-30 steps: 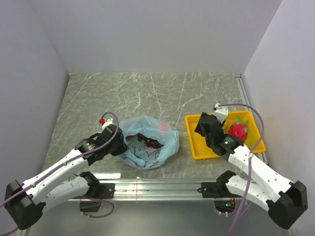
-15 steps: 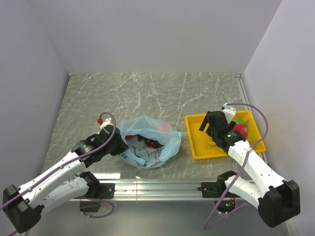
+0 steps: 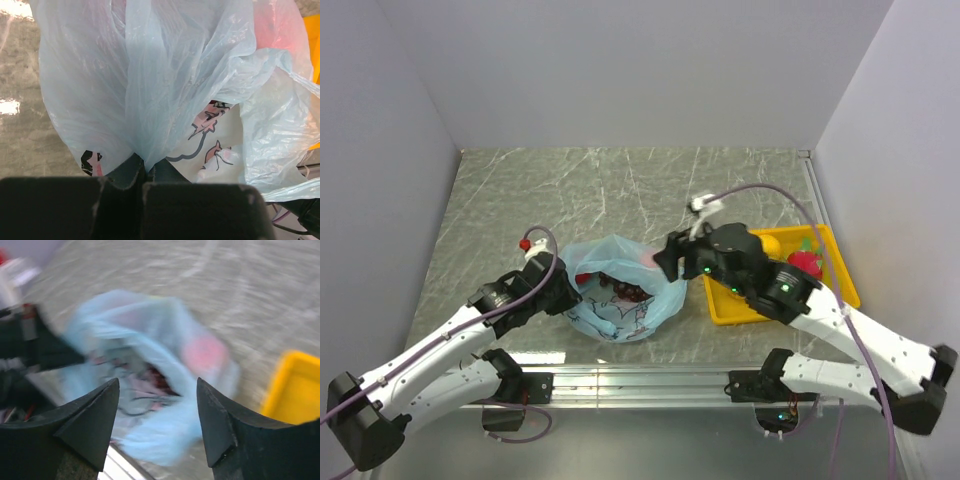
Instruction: Untie the knot of the plastic bag and take out the fruit
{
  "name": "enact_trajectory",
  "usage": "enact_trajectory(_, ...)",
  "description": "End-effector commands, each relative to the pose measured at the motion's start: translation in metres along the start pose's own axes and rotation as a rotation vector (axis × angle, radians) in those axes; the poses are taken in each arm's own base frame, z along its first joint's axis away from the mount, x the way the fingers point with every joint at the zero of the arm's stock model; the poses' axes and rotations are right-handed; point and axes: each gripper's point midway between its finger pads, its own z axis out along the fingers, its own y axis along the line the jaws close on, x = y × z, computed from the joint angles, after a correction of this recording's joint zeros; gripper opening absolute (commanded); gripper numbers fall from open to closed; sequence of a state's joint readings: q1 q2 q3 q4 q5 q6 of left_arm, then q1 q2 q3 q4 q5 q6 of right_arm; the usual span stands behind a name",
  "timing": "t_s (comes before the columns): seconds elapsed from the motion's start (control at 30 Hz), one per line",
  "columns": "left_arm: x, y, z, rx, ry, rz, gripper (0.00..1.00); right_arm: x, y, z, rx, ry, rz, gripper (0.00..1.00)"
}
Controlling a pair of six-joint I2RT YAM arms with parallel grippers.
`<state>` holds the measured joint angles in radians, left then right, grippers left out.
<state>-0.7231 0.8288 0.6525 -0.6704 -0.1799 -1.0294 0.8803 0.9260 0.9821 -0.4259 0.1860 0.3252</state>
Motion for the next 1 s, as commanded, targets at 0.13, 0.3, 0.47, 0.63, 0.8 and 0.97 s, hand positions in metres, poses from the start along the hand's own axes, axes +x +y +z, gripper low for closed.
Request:
enact_trajectory(0.13, -0.022, -0.034, -0.012, 0.091, -0.045, 0.028, 0.0, 0.038, 0.111, 0.048, -0.344, 0.168, -0.165, 0.55)
enact_trajectory(0.3, -0.033, -0.043, -0.019, 0.102, -0.07, 0.04, 0.01, 0.081, 0.127, 0.097, -0.354, 0.27, -0.213, 0.53)
enact_trajectory(0.47, -0.04, -0.051, -0.026, 0.127, -0.087, 0.04, 0.0, 0.108, 0.111, 0.141, -0.251, 0.319, -0.306, 0.55)
enact_trajectory(0.63, -0.032, -0.045, -0.024, 0.118, -0.061, 0.05, 0.01, 0.105, 0.081, 0.169, -0.093, 0.299, -0.376, 0.68)
enact_trajectory(0.8, -0.02, -0.032, -0.019, 0.102, -0.035, 0.052, 0.0, 0.105, 0.039, 0.181, 0.049, 0.305, -0.458, 0.75)
enact_trajectory(0.97, -0.009, -0.021, -0.015, 0.087, -0.008, 0.058, 0.0, 0.123, 0.019, 0.188, 0.044, 0.363, -0.49, 0.77)
